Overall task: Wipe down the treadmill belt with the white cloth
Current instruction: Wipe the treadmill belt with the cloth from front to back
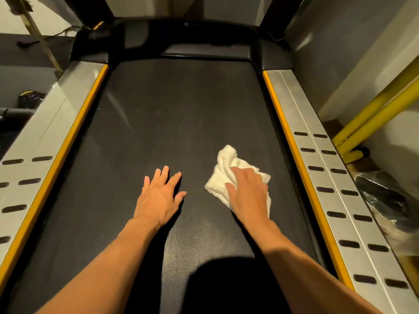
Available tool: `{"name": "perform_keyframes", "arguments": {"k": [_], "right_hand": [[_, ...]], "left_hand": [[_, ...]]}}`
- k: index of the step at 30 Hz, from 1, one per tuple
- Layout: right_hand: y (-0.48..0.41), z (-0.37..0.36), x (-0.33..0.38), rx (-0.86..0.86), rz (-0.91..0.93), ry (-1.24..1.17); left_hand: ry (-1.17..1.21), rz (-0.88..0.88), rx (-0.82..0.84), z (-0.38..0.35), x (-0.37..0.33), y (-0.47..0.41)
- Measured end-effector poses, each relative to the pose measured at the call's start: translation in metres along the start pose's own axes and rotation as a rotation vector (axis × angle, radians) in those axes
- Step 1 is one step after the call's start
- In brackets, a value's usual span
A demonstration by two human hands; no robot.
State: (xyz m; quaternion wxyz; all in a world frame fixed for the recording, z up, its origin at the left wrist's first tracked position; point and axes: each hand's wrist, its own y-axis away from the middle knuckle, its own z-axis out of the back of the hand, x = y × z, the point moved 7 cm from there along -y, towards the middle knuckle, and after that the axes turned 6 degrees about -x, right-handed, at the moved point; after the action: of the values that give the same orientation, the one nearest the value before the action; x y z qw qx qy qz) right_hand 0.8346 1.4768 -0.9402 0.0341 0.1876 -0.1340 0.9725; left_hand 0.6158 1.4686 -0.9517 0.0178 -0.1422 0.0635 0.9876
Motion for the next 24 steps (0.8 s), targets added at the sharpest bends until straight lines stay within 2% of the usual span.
{"name": "perform_keyframes", "arguments": {"k": [3,5,7,10,13,17,19,22,24], "right_hand": [[0.038,-0.014,0.046,0.063,0.236,-0.089],[0.046,-0.011,0.058,0.071,0.306,-0.262],[0.033,-0.001,0.046,-0.024,0.251,-0.381],[0.01,0.001,0.012,-0.119,0.066,-0.328],[0.012,-0.006,0.015,-0.048,0.069,-0.273],[0.06,-0.006,0.063,0.169,0.342,-0.331],[0.065,0.001,0.074,0.215,0.4,-0.375],[0.026,-0.001,0.063,0.125,0.226,-0.366],[0.003,-0.019,0.05,0.126,0.124,-0.257]], "left_hand": [[0.005,0.002,0.013,0.0,0.0,0.001],[0.026,-0.002,0.02,0.001,0.001,0.002],[0.026,0.003,0.016,0.003,0.001,0.004],[0.043,0.019,0.0,0.004,0.004,0.006],[0.043,0.011,-0.027,0.005,0.006,0.009],[0.054,0.073,-0.086,0.012,0.021,0.012],[0.015,0.077,-0.111,0.016,0.034,0.016],[-0.009,0.088,-0.106,0.019,0.054,0.024],[-0.009,0.113,-0.104,0.024,0.069,0.03]]}}
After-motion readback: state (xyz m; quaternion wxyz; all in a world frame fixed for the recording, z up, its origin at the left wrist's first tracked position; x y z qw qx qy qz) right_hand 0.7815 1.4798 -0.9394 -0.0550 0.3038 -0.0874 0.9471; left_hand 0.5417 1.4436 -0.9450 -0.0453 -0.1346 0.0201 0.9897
